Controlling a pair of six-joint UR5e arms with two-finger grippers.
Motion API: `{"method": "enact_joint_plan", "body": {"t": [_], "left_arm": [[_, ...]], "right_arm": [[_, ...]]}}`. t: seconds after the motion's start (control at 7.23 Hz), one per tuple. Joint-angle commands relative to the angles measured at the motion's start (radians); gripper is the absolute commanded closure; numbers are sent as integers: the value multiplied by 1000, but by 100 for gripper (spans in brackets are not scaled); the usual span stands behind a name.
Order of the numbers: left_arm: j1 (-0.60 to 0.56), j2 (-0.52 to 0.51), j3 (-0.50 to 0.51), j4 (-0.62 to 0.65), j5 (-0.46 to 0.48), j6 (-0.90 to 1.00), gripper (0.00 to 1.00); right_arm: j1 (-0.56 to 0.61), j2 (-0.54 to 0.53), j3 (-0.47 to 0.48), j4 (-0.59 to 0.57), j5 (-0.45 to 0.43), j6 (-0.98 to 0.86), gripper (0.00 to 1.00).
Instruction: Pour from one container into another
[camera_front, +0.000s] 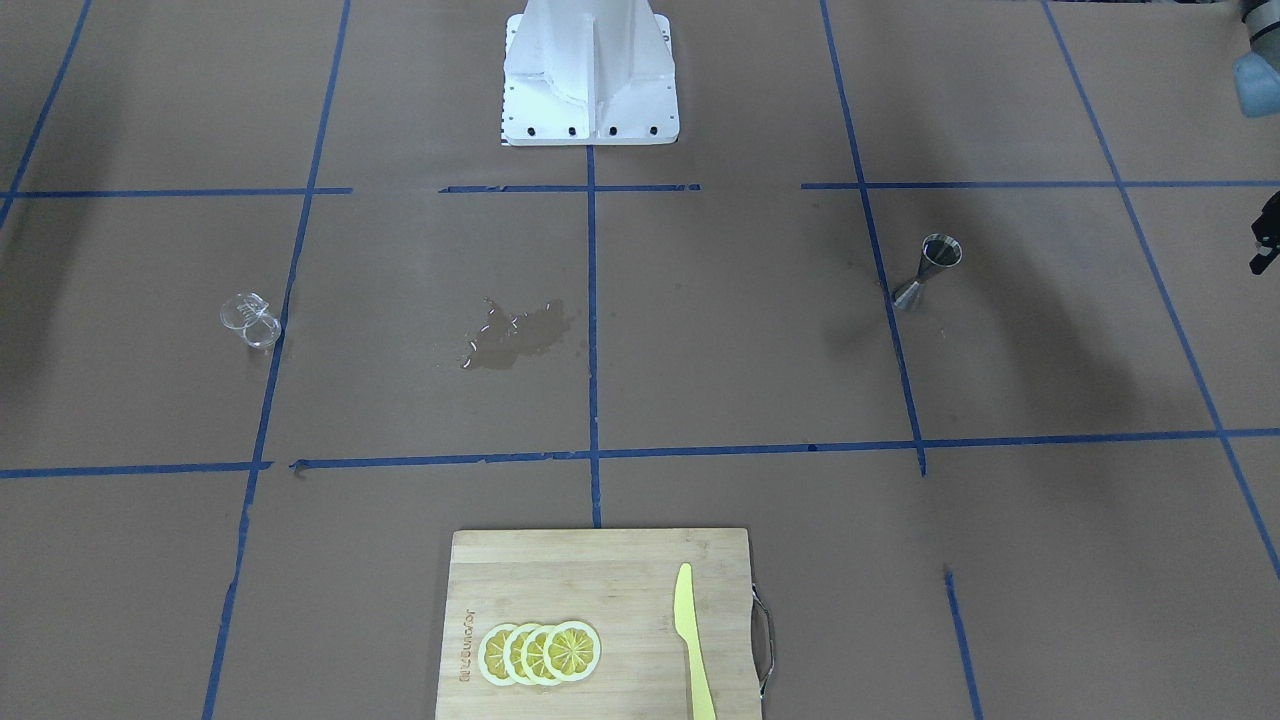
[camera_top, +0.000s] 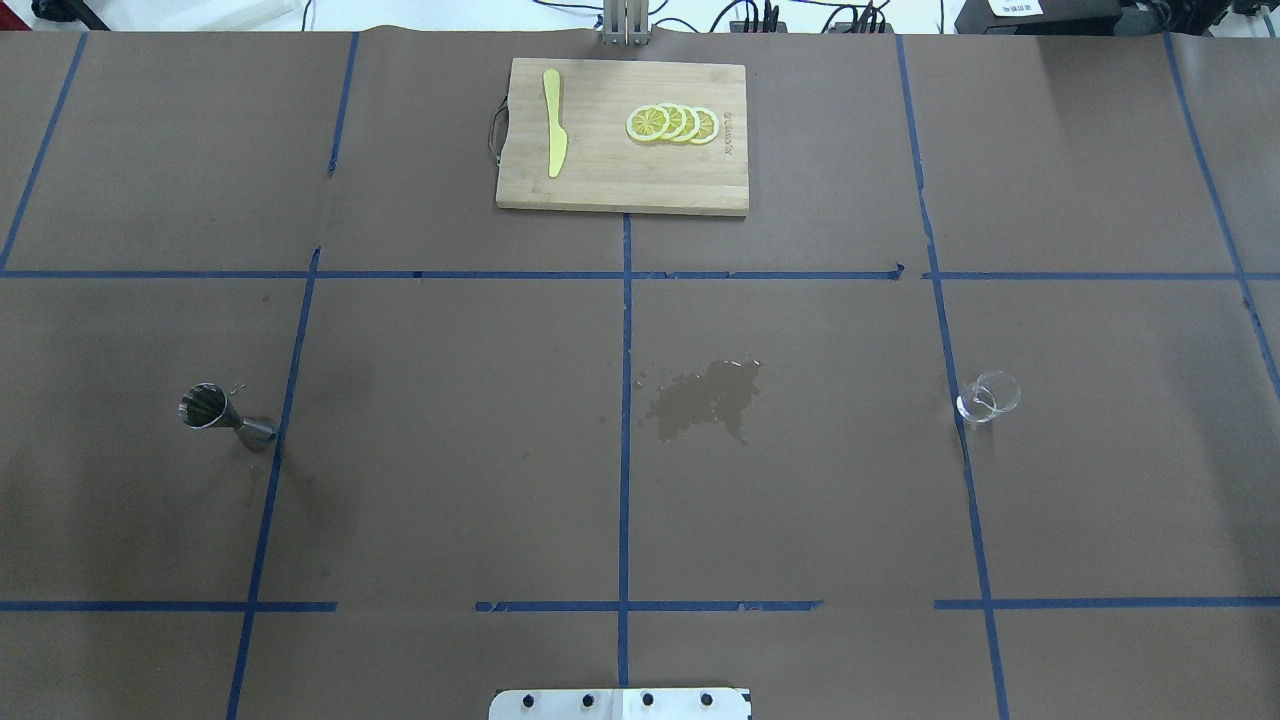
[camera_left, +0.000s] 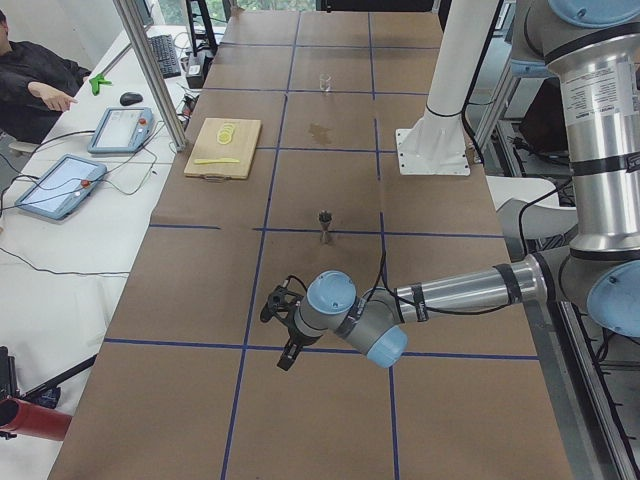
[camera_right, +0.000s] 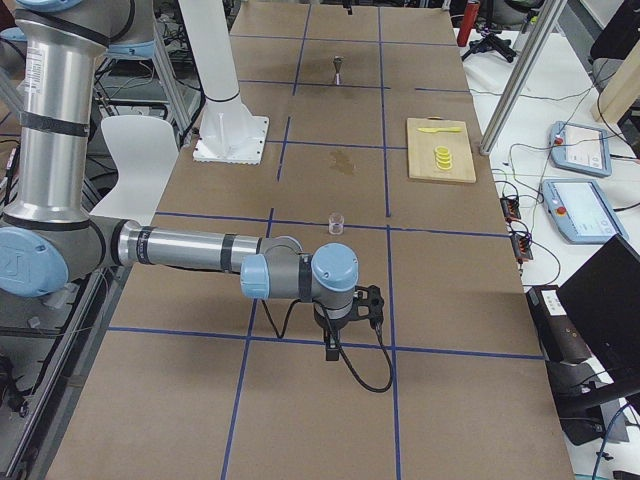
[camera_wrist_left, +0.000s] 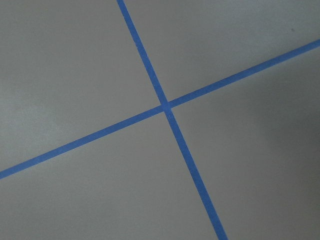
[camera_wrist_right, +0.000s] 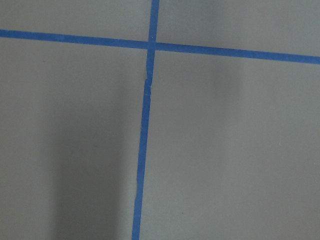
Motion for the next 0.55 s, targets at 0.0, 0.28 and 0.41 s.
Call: {"method": "enact_joint_plan", "body": {"t": [0.0,0.28,0.41], "left_arm": [[-2,2,9,68,-14,2,0],[-5,-1,0,211,-173,8,0],[-11,0,-1,255,-186,9,0]], "right_arm": [[0,0,0,1,0,2,0],[0,0,0,1,0,2,0],[0,0,0,1,-2,2,0]]}}
